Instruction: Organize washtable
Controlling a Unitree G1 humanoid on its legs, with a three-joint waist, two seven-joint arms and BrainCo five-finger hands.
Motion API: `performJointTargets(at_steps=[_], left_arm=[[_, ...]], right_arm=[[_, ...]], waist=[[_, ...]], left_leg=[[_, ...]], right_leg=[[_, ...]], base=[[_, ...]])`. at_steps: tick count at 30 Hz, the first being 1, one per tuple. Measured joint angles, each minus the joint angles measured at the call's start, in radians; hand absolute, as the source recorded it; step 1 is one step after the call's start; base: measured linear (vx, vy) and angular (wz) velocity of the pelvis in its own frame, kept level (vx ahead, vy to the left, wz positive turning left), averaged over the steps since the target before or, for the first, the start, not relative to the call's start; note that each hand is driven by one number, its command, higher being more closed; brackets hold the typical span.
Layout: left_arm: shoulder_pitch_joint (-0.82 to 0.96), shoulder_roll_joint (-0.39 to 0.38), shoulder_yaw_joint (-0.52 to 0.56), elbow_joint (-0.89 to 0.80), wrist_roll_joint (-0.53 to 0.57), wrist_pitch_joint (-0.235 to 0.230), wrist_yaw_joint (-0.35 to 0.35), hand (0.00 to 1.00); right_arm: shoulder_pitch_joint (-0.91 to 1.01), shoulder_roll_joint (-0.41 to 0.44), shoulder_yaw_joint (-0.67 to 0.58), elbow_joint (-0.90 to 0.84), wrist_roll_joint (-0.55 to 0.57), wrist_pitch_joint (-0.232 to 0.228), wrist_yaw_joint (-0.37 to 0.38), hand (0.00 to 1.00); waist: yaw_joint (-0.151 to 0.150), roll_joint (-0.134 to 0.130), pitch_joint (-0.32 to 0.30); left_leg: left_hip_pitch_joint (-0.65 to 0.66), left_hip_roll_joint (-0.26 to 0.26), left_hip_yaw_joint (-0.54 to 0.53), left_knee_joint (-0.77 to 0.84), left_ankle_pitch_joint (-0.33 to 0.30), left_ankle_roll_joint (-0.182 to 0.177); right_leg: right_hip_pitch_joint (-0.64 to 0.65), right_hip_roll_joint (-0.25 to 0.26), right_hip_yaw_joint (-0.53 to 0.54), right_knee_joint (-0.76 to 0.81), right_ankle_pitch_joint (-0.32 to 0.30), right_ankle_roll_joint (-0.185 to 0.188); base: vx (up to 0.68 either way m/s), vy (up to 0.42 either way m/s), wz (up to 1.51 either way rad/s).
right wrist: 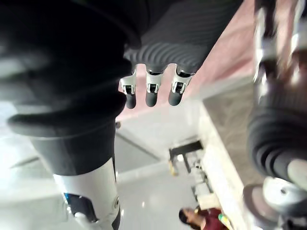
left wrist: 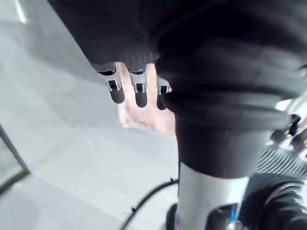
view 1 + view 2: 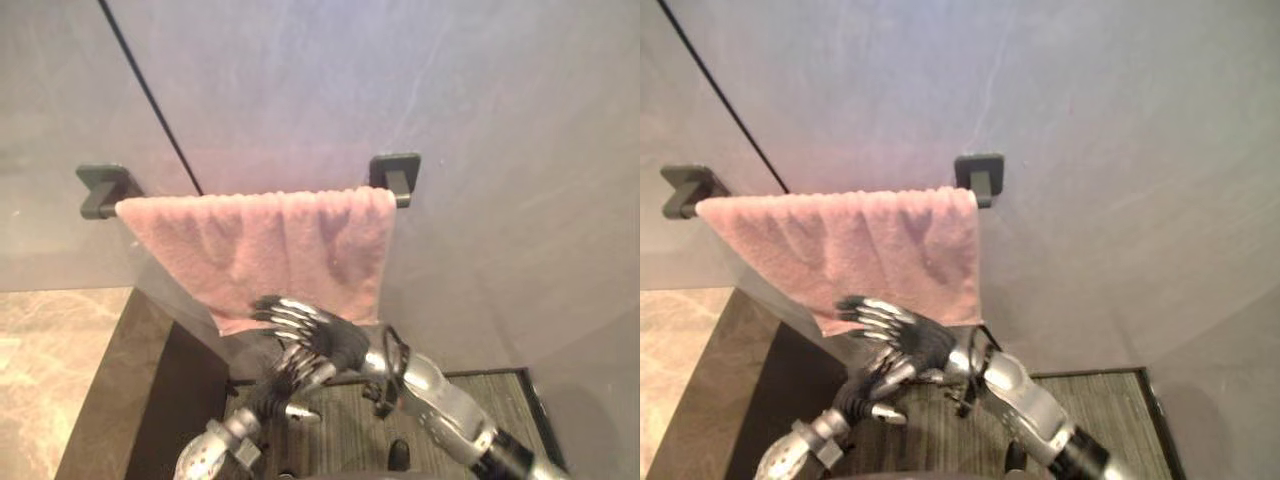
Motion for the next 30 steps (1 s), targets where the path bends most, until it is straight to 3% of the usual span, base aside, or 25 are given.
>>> performJointTargets(at_steps=[4,7,13,21,30], left_arm=[[-0.117,-0.005,0.0,0.003,-0.129,0.004,0.03,0.0],[-0.17,-0.006,0.008,0.046,-0.137,-0.005,0.072,0.0],[-0.204,-0.018,0.048,0.093,-0.092,-0.014,0.116,0.0],[-0.342,-0.013,0.107,0.29,-0.003,-0.041,0.176,0.0],[-0.377,-0.01,0.118,0.347,0.037,-0.047,0.183,0.0]], right_arm=[[-0.05,0.074,-0.004,0.075,0.044,-0.026,-0.051,0.0],[-0.056,0.096,-0.004,0.107,0.043,-0.049,-0.079,0.0],[-0.07,0.098,-0.027,0.182,0.021,-0.061,-0.115,0.0],[-0.071,0.082,-0.091,0.187,0.014,-0.061,-0.115,0.0],[-0.071,0.074,-0.111,0.187,0.014,-0.061,-0.115,0.0]], waist=[[0.0,-0.004,-0.003],[-0.012,-0.008,-0.006],[-0.014,-0.007,-0.007],[-0.013,-0.007,-0.01],[-0.014,-0.007,-0.009]], left_leg=[[0.011,-0.005,-0.014,-0.002,0.0,0.001],[0.011,-0.012,-0.023,-0.006,0.0,0.002],[0.002,-0.012,-0.027,-0.014,0.005,0.003],[-0.029,-0.012,-0.04,-0.014,0.013,0.003],[-0.038,-0.012,-0.04,-0.013,0.013,0.003]], right_leg=[[0.019,-0.004,-0.012,0.0,0.0,0.0],[0.019,-0.009,-0.015,0.0,0.001,0.001],[0.008,-0.007,-0.017,0.0,0.002,-0.001],[-0.015,-0.008,-0.018,0.0,0.005,-0.004],[-0.018,-0.008,-0.015,-0.001,0.008,-0.007]], base=[[-0.03,0.012,0.1],[-0.05,0.021,0.04],[-0.03,0.001,0.01],[-0.01,-0.001,0.04],[-0.02,-0.002,0.0]])
